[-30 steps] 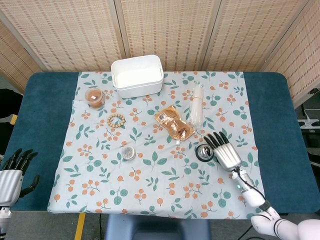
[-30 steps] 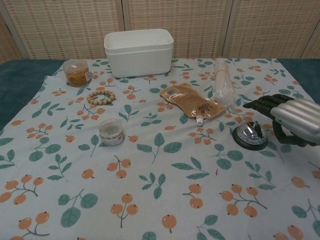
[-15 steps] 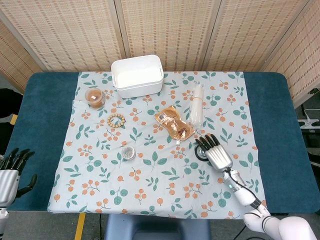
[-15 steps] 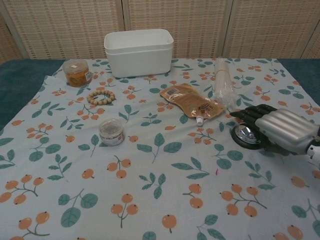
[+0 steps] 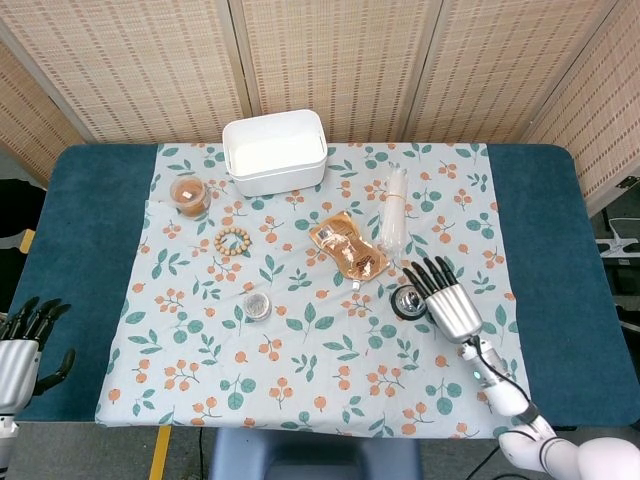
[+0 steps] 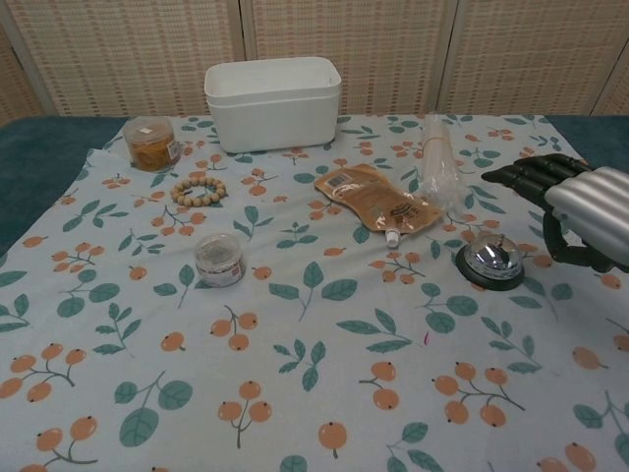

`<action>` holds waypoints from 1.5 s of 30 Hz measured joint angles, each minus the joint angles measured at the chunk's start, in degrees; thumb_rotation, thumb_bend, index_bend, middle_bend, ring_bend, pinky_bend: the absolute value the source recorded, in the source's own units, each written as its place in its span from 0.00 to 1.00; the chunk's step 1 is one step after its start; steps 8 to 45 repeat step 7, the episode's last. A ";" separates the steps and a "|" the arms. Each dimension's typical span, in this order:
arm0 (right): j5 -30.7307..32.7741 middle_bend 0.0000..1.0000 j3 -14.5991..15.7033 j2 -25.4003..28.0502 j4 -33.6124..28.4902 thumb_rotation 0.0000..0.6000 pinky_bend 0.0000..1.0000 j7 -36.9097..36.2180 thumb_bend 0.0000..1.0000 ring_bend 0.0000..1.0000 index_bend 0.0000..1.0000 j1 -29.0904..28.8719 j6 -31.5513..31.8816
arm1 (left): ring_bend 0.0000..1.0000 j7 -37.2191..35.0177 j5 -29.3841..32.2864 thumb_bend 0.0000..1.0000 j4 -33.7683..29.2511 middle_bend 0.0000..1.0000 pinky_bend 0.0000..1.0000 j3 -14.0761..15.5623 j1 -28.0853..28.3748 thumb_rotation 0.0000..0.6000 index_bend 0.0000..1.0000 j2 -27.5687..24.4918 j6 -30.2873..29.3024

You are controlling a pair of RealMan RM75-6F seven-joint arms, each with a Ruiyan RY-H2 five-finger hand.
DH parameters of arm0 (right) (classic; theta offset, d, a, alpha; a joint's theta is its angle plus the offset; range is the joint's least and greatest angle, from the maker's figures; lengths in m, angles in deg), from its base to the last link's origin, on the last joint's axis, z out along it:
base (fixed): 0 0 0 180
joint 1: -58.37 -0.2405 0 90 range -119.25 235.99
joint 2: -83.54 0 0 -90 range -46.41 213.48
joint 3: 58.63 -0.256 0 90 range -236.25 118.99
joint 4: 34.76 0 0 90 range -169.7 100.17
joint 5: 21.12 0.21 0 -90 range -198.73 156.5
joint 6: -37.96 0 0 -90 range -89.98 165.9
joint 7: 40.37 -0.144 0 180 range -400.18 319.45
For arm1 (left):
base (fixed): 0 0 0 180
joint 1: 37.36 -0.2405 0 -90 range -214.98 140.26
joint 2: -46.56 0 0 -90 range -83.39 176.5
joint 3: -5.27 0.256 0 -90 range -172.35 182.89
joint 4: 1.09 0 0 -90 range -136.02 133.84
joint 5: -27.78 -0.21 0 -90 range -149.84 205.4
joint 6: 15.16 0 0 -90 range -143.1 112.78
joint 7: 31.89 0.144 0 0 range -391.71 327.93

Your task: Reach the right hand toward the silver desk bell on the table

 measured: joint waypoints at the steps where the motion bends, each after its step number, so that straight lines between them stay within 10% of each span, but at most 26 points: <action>1: 0.03 0.06 0.06 1.42 -2.27 1.00 0.06 0.66 1.00 0.00 0.00 0.60 0.68 | 0.06 0.09 -0.09 0.39 -0.05 0.14 0.19 0.02 -0.03 1.00 0.17 0.00 -0.09; 7: 1.97 0.06 1.06 13.16 -18.17 1.00 0.05 4.49 1.00 0.00 0.00 6.36 3.82 | 0.06 0.84 -0.41 0.40 -0.29 0.14 0.19 0.21 -0.07 1.00 0.17 0.10 -0.13; 45: 1.97 0.06 1.06 13.16 -18.17 1.00 0.05 4.49 1.00 0.00 0.00 6.36 3.82 | 0.06 0.84 -0.41 0.40 -0.29 0.14 0.19 0.21 -0.07 1.00 0.17 0.10 -0.13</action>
